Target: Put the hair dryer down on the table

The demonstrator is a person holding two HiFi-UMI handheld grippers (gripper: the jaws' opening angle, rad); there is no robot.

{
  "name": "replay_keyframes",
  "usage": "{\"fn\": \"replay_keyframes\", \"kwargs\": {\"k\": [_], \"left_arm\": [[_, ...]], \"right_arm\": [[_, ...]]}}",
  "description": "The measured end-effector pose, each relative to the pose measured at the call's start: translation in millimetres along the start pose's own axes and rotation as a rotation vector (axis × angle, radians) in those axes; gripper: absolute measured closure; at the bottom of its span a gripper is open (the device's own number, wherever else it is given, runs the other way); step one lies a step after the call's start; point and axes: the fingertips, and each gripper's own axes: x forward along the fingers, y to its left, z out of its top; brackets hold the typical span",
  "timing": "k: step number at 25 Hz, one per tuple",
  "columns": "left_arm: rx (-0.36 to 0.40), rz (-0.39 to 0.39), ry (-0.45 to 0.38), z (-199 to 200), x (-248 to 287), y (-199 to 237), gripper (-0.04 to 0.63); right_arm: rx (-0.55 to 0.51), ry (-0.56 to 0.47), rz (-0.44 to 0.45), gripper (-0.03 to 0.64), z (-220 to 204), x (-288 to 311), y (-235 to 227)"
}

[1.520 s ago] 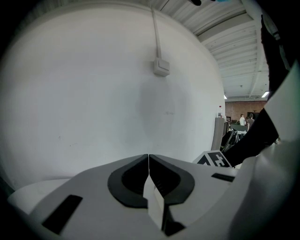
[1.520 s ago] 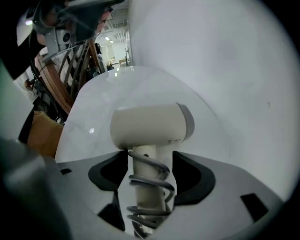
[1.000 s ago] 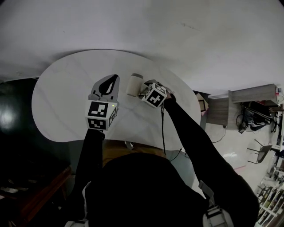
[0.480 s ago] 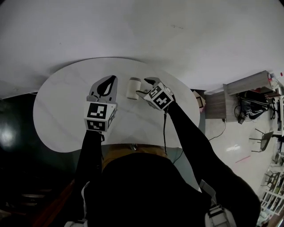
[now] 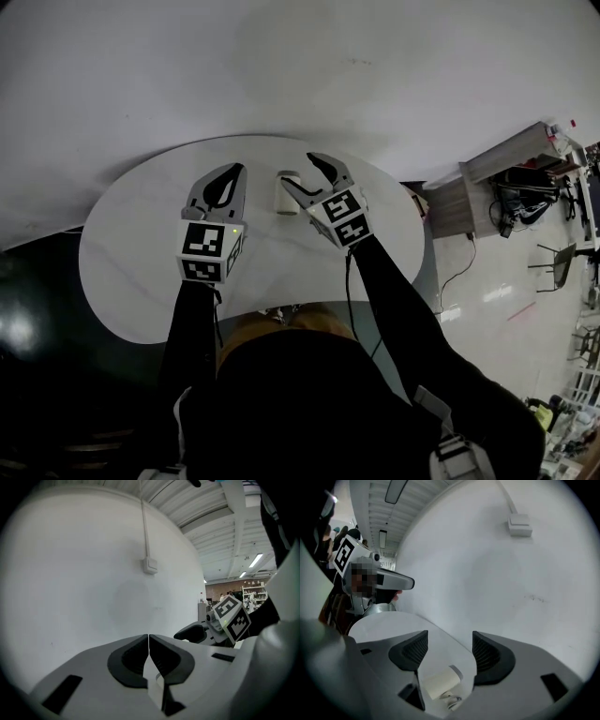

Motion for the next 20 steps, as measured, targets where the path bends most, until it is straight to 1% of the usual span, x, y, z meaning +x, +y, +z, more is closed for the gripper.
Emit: {"fn": "replay_keyframes", "kwargs": {"k": [3, 6, 13, 17, 20], "left_arm": [[-0.014, -0.034, -0.029, 7.9, -5.4, -2.7, 0.575], [0.004, -0.049, -0.045, 13.8, -8.5, -7.1, 0.575], [-0.009, -0.09, -0.091, 29.5, -20.6, -22.6, 0.575], [0.008, -0.094, -0.103, 32.1, -27.1, -28.3, 0.575], [0.05, -0.095, -0.122, 37.8, -32.3, -31.5, 0.575]], "right_arm": [[-0.008, -0.059, -0.058, 0.31, 19.2, -14.2, 4.1], [-0.008, -0.105, -0.098, 0.31, 33.6, -29.9, 6.1], [0.012, -0.193, -0.181, 0.31, 51.4, -65.6, 10.7], [0.003, -0.256, -0.223, 0.31, 63.9, -80.7, 12.6], [-0.002, -0.296, -0.243, 0.311, 71.9, -94.8, 17.3]]}}
